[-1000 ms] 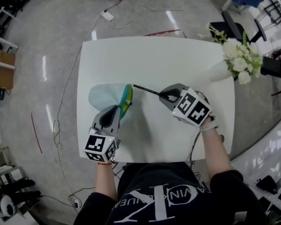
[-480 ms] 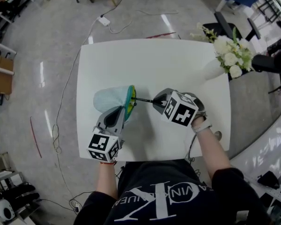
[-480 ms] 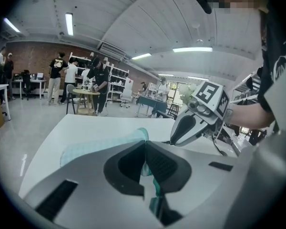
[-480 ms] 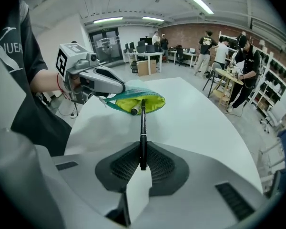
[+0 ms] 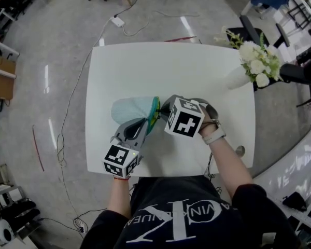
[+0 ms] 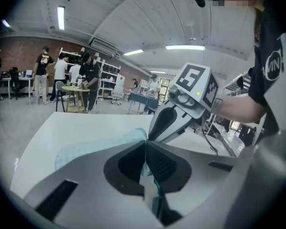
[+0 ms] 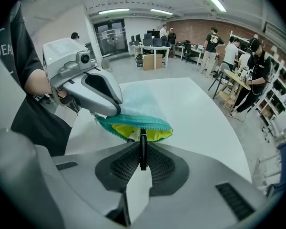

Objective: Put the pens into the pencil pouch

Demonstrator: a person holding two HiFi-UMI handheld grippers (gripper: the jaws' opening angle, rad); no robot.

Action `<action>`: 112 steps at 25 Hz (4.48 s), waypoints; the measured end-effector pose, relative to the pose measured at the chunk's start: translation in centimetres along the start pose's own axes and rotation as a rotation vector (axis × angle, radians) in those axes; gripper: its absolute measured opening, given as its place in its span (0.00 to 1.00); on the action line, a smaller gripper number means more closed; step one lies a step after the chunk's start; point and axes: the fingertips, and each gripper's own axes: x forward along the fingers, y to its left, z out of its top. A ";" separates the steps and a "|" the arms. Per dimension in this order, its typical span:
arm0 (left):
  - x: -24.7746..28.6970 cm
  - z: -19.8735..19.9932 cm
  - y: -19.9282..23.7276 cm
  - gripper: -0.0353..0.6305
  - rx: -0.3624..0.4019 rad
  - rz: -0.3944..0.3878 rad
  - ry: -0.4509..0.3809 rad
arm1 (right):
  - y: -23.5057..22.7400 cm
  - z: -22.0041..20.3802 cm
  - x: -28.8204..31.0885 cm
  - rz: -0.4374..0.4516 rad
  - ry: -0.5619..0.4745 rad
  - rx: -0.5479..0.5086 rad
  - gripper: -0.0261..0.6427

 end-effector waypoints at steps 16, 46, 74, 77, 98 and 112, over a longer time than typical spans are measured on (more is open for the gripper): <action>-0.7 2.1 1.3 0.06 -0.082 -0.037 -0.118 | -1.5 2.1 -1.6 0.010 -0.273 0.228 0.17; 0.0 1.1 0.3 0.06 0.024 -0.070 -0.055 | -0.8 0.7 -0.5 0.007 -0.255 0.201 0.07; -1.2 -6.1 0.0 0.06 0.136 -0.071 0.126 | 0.4 -4.3 -2.7 -0.130 -0.532 0.578 0.05; -1.8 -6.4 0.5 0.06 0.118 -0.049 0.119 | 0.7 -3.9 -2.7 -0.136 -0.547 0.569 0.05; -2.8 -6.9 0.9 0.07 0.017 -0.020 0.093 | 1.5 -3.9 -3.1 -0.149 -0.580 0.582 0.05; -3.4 -5.9 1.9 0.16 -0.075 -0.008 0.026 | 1.8 -3.8 -2.7 -0.144 -0.583 0.601 0.05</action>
